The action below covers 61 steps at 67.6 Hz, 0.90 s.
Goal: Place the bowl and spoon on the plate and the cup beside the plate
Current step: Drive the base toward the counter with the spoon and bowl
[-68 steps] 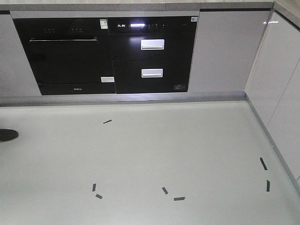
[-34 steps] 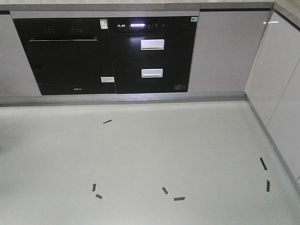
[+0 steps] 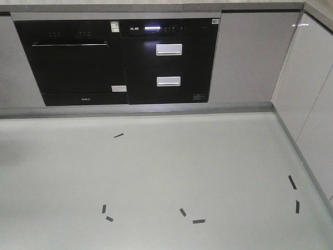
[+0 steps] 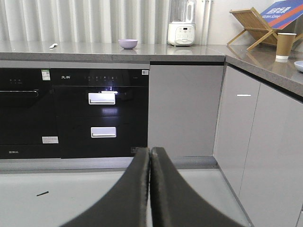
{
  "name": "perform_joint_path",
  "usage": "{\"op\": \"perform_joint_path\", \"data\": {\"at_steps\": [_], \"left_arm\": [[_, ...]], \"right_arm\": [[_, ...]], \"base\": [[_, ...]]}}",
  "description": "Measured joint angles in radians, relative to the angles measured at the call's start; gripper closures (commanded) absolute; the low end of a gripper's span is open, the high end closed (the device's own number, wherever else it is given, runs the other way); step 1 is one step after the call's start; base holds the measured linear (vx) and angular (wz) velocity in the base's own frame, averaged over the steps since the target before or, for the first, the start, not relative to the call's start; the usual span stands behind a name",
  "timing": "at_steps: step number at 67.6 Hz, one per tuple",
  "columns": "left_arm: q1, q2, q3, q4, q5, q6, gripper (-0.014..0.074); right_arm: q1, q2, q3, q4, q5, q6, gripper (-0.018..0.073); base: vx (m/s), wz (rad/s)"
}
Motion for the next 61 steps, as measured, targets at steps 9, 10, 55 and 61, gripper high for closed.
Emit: {"op": "perform_joint_path", "data": {"at_steps": [9, 10, 55, 61], "left_arm": [[0.0, 0.0, 0.0, 0.0, 0.0, 0.0, 0.0603], [0.0, 0.0, 0.0, 0.0, 0.0, 0.0, 0.0603], [0.0, 0.0, 0.0, 0.0, 0.0, 0.0, 0.0603], [0.0, 0.0, 0.0, 0.0, 0.0, 0.0, 0.0603]], "right_arm": [[0.0, 0.0, 0.0, 0.0, 0.0, 0.0, 0.0562], [0.0, 0.0, 0.0, 0.0, 0.0, 0.0, 0.0562], [0.0, 0.0, 0.0, 0.0, 0.0, 0.0, 0.0562], [0.0, 0.0, 0.0, 0.0, 0.0, 0.0, 0.0562]], "base": [[0.03, -0.02], [0.05, 0.0], [0.13, 0.02], [0.23, 0.02]]}}
